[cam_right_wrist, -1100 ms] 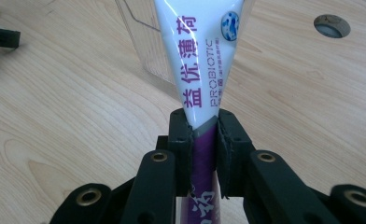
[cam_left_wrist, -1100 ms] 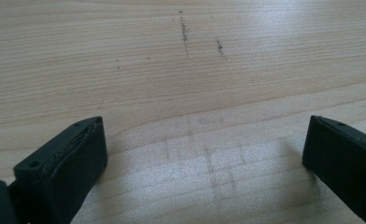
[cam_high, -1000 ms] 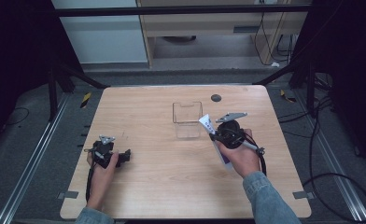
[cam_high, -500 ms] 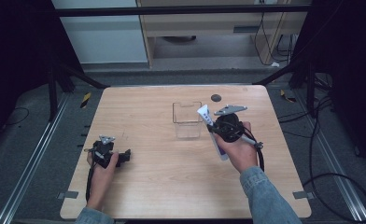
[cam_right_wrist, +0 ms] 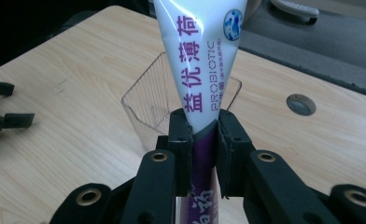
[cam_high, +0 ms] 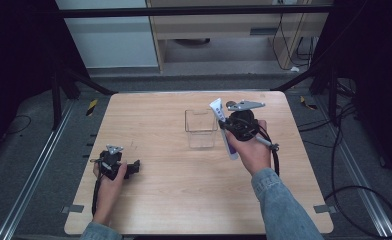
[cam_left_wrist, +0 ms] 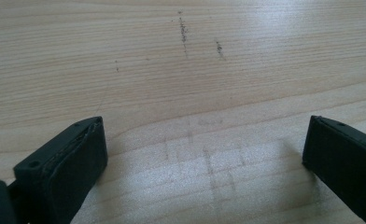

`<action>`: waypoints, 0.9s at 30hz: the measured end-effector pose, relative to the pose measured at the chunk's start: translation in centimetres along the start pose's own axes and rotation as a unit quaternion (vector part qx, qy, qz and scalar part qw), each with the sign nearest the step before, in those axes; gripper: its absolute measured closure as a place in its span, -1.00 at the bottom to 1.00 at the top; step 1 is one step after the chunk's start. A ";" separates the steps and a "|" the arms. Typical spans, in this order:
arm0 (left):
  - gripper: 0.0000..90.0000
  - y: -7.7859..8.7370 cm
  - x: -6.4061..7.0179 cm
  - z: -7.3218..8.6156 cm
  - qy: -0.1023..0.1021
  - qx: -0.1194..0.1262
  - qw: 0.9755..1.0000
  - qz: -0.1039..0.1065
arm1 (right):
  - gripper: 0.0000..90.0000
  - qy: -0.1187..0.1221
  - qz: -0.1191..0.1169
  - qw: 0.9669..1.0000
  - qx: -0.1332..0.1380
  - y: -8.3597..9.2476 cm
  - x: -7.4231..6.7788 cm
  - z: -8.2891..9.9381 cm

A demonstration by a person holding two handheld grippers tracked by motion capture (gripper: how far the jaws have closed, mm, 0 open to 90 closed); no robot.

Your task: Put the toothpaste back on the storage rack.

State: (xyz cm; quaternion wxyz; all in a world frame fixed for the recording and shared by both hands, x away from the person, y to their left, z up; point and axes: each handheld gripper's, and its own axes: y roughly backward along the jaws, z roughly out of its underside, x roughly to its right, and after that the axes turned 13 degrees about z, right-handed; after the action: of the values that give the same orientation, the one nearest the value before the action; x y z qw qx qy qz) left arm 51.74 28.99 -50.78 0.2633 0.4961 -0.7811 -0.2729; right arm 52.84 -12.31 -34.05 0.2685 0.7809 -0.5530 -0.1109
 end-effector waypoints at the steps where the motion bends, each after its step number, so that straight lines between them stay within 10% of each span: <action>1: -1.00 0.0 0.0 0.0 0.000 0.000 1.000 0.000 | 0.73 0.000 0.000 1.000 0.000 0.0 0.0 0.0; 27: -1.00 -0.1 0.0 -0.1 0.002 0.000 1.000 -0.002 | 0.73 -0.068 0.032 0.993 0.086 -0.7 0.2 -5.5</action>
State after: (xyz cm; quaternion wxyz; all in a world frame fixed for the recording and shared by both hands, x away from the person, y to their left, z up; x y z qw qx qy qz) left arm 51.81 28.93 -50.77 0.2639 0.4981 -0.7798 -0.2723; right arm 56.08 -10.72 -29.83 0.1652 0.7739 -0.6020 -0.1068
